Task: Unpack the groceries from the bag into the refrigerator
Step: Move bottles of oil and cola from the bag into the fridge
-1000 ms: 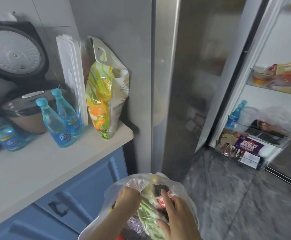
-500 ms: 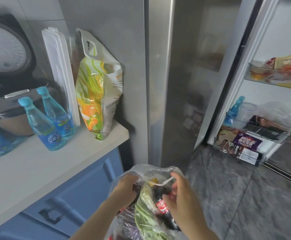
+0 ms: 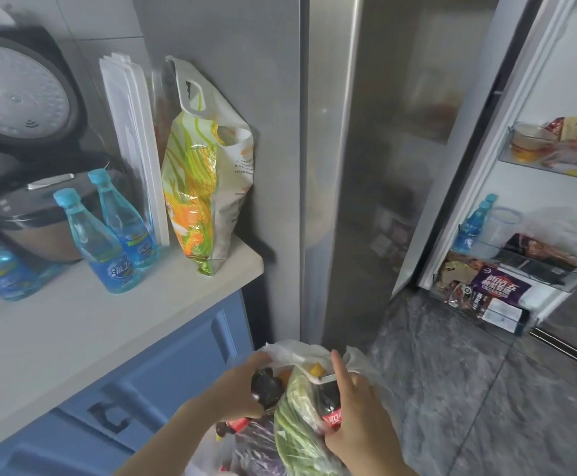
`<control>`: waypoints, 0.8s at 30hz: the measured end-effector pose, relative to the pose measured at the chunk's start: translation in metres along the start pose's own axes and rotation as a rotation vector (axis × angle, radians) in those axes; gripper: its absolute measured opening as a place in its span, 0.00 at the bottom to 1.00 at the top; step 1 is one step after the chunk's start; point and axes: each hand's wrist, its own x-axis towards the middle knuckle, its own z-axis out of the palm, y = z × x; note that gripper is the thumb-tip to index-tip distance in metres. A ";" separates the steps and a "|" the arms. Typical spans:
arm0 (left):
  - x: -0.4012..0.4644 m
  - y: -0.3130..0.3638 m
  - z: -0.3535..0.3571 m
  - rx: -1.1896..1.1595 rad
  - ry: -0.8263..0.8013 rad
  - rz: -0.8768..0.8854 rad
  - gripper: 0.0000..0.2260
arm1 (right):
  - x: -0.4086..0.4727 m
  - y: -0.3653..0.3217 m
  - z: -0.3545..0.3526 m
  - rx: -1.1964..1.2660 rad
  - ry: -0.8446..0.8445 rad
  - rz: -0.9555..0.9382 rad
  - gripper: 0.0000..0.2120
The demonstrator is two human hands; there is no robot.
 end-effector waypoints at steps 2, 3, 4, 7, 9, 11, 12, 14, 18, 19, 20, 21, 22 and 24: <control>-0.008 -0.003 -0.004 0.024 -0.019 0.021 0.34 | -0.004 0.003 -0.003 0.042 -0.008 -0.027 0.54; -0.011 -0.005 -0.005 0.048 -0.030 0.027 0.35 | -0.005 0.004 -0.003 0.072 -0.011 -0.044 0.53; -0.013 -0.006 -0.007 0.071 -0.043 0.024 0.36 | -0.007 0.004 -0.002 0.100 -0.013 -0.059 0.52; -0.014 -0.004 -0.004 0.087 -0.074 -0.001 0.37 | -0.007 0.003 0.001 0.149 0.013 -0.084 0.52; -0.009 0.001 0.003 0.046 -0.054 -0.016 0.36 | -0.007 0.003 0.004 0.165 0.038 -0.091 0.54; -0.005 0.006 0.008 -0.025 0.007 -0.042 0.33 | -0.009 0.006 0.006 0.185 0.039 -0.053 0.57; -0.004 0.007 0.010 -0.051 0.035 -0.061 0.32 | -0.011 0.008 0.006 0.180 0.032 -0.037 0.58; -0.003 0.006 0.011 -0.050 0.062 -0.093 0.30 | -0.013 0.011 0.006 0.108 0.031 -0.048 0.57; -0.017 0.009 0.006 0.131 0.138 -0.154 0.25 | -0.014 0.009 0.003 0.051 0.076 -0.059 0.53; -0.024 0.011 0.004 0.174 0.166 -0.161 0.23 | -0.014 0.008 0.003 0.065 0.089 -0.061 0.53; -0.031 0.013 0.003 0.200 0.202 -0.160 0.22 | -0.014 0.007 0.002 0.086 0.097 -0.062 0.52; -0.039 0.012 0.003 0.201 0.239 -0.154 0.22 | -0.015 0.006 0.001 0.110 0.103 -0.066 0.53; -0.047 0.011 0.003 0.190 0.283 -0.137 0.22 | -0.015 0.005 0.000 0.127 0.110 -0.072 0.54; -0.065 0.004 0.006 0.154 0.377 -0.094 0.25 | -0.018 0.005 0.000 0.121 0.143 -0.121 0.56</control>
